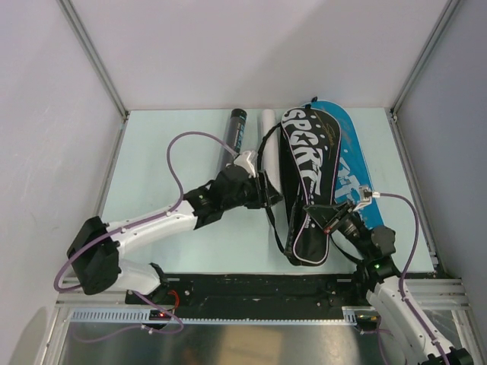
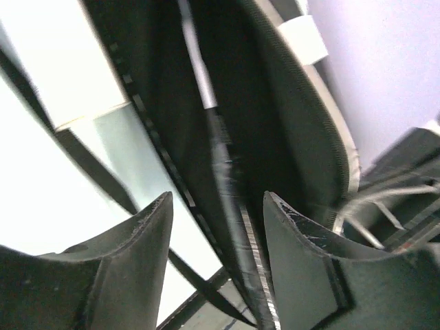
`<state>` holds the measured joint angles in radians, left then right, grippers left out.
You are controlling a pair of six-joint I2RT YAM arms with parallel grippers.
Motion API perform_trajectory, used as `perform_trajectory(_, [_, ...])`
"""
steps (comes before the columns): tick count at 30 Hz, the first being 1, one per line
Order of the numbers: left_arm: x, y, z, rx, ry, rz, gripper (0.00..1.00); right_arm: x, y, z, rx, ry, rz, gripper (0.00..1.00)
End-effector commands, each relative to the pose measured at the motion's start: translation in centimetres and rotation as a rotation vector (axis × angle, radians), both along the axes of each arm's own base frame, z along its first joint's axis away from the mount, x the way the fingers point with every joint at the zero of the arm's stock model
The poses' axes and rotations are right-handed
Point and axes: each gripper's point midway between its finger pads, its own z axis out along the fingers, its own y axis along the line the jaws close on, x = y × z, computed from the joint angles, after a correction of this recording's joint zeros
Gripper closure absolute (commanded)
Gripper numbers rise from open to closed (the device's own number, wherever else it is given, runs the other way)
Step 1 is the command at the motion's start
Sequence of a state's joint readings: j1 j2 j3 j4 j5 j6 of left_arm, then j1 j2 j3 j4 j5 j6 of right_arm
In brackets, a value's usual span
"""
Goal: Pack up the badminton gear
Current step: Adjust the racket bag at the center of the board.
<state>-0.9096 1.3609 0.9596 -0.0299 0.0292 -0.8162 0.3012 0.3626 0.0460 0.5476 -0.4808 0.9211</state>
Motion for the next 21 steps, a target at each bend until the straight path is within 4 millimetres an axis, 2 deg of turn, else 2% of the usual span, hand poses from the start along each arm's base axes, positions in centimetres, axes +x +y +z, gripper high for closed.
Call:
perform_trajectory(1, [1.1,1.7,-3.4,0.063,0.080,0.116,0.43,-1.5,-0.1,4.3,0.059,-0.141,0.030,1.00])
perform_trajectory(6, [1.1,0.3,-5.9,0.018,0.156,0.123,0.46,-2.0,-0.2,4.9,0.071,-0.152,0.036,1.00])
perform_trajectory(12, [1.1,-1.7,-7.8,-0.102,0.217,0.112,0.42,-2.2,-0.3,5.3,0.077,-0.153,0.038,1.00])
perform_trajectory(16, [1.3,-3.6,-8.3,-0.177,0.256,0.096,0.41,-2.2,-0.2,5.1,0.076,-0.141,0.044,1.00])
perform_trajectory(21, [1.8,-4.8,-9.3,-0.198,0.265,0.099,0.40,-2.2,-0.2,4.7,0.069,-0.124,0.047,1.00])
